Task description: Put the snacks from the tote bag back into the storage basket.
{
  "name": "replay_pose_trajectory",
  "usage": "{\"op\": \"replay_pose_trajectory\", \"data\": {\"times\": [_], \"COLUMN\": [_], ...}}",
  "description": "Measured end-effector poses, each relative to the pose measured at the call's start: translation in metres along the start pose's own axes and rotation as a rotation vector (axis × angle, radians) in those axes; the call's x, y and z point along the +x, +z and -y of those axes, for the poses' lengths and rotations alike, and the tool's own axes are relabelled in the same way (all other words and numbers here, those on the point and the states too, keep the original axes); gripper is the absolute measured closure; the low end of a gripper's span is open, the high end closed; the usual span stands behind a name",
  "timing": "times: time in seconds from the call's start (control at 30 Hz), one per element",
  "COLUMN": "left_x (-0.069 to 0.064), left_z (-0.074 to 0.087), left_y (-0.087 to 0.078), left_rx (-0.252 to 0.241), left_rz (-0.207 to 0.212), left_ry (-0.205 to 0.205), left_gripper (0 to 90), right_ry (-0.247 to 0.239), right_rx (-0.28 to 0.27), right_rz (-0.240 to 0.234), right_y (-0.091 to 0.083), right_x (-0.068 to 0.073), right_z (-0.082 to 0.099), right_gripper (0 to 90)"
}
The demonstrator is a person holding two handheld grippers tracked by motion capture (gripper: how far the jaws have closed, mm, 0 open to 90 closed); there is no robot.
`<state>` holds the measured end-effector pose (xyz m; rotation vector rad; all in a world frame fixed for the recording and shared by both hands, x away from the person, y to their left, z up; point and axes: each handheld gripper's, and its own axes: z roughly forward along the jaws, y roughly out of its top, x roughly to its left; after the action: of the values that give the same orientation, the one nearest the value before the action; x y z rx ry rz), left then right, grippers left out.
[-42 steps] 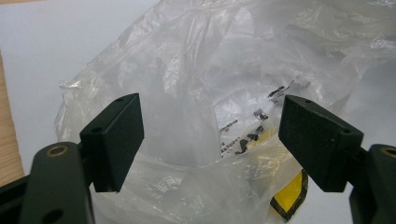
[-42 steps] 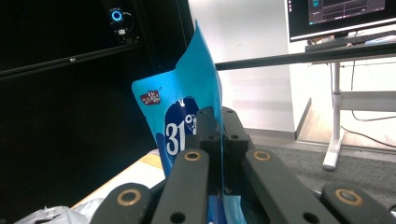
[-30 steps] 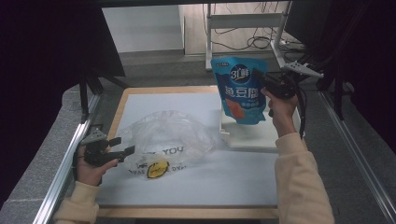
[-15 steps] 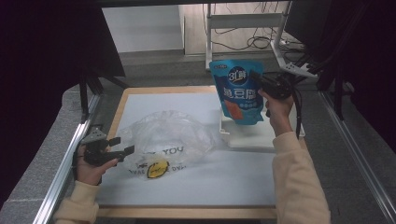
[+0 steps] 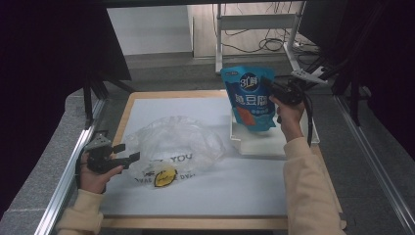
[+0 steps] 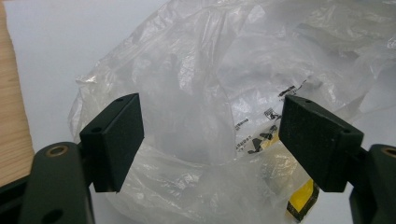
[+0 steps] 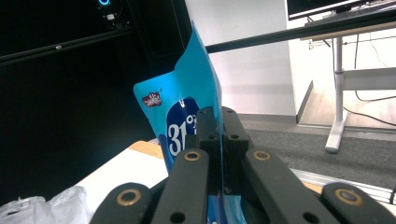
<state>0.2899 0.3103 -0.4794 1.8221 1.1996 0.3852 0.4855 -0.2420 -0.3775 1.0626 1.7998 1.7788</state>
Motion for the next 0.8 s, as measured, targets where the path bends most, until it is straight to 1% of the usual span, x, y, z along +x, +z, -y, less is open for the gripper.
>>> {"op": "replay_pose_trajectory", "data": {"times": [0.1,0.23,0.3,0.37,0.47,0.53,0.67,0.8], "left_x": [0.000,0.000,0.000,0.000,-0.001,-0.002,-0.003,-0.003], "left_z": [0.000,0.000,-0.001,-0.001,-0.001,-0.002,-0.002,-0.003], "left_y": [-0.001,-0.002,-0.002,-0.003,-0.003,-0.003,-0.003,-0.004], "left_rx": [-0.002,-0.005,-0.007,-0.008,-0.009,-0.009,-0.011,-0.012], "left_rz": [-0.001,-0.002,-0.003,-0.003,-0.003,-0.002,-0.001,-0.001], "left_ry": [-0.003,-0.005,0.000,0.001,-0.001,0.006,0.008,0.009], "left_gripper": [22.4,22.4,22.4,22.4,22.4,22.4,22.4,22.3], "right_ry": [0.000,-0.007,-0.012,-0.016,-0.038,-0.050,-0.060,-0.066], "right_rx": [-0.009,-0.005,0.000,0.009,0.028,0.041,0.066,0.079], "right_rz": [-0.004,0.004,0.012,0.020,0.033,0.044,0.066,0.083], "right_y": [-0.001,-0.005,-0.008,-0.010,-0.014,-0.017,-0.022,-0.026], "right_x": [-0.005,-0.012,-0.016,-0.018,-0.021,-0.023,-0.027,-0.031], "right_z": [0.001,0.002,0.002,0.002,0.001,0.000,-0.001,-0.001], "right_gripper": [88.9,88.7,88.4,88.1,87.3,86.9,86.3,85.5]}}
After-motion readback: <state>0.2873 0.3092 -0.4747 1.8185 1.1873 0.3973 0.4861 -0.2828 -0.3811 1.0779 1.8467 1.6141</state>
